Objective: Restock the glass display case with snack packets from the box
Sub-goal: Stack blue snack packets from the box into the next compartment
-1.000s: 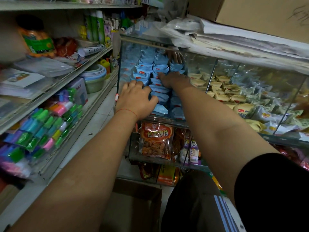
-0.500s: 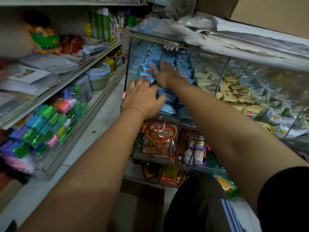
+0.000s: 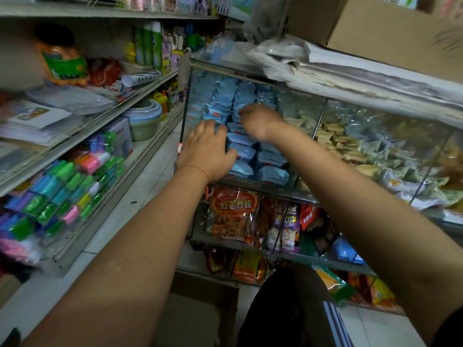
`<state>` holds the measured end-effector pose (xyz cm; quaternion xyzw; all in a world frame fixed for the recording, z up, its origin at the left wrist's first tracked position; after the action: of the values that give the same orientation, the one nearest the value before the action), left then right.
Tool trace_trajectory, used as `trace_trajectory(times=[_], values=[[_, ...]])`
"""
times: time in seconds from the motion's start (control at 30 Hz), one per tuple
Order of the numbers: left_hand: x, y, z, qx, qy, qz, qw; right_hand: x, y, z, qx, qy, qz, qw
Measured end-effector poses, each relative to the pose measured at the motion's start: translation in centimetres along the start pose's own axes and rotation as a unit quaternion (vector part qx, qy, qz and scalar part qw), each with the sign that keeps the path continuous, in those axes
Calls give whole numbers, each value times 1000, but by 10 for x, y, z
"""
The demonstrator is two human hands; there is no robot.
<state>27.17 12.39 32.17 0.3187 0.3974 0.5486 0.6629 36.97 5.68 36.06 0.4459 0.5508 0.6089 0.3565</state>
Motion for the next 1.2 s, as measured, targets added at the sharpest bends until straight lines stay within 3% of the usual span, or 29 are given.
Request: trace_trajectory(times=[0.07,0.2,0.33,0.5,0.67,0.9,1.0,1.2], values=[[1,1,1,-9,8,-14,1000,-8,-35,-15,28,-5,-75,997],[-2,-1,3,-7,2,-14,1000,-7,-69,-31,5,26,-82,996],[-3,-7,3,19,-19,-3,1000,6,-56,-31,27,66,-109,992],[-6,-5,6,36,-26,20,999,-9,-9,1,-22,-14,-72,997],[-7,-5,5,55,-27,42,997,2,-36,14,50,1,-116,992],[-7,-14,0,65,-22,40,997,-4,-1,54,-90,-56,49,993],[-2,-9,3,58,-19,52,997,4,-1,72,-64,-60,64,994],[-5,-8,5,46,-22,51,997,-16,-47,101,55,-110,-29,992]])
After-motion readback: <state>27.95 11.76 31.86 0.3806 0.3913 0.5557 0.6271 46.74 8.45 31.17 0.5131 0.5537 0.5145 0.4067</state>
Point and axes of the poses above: each hand's wrist, its own z-axis towards the middle knuckle, its own y-axis out of the back of the hand, x = y × z, the point moved 9 cm from there along z, towards the middle knuckle, and after that the axes turned 15 degrees about -y, right-handed, at the moved point
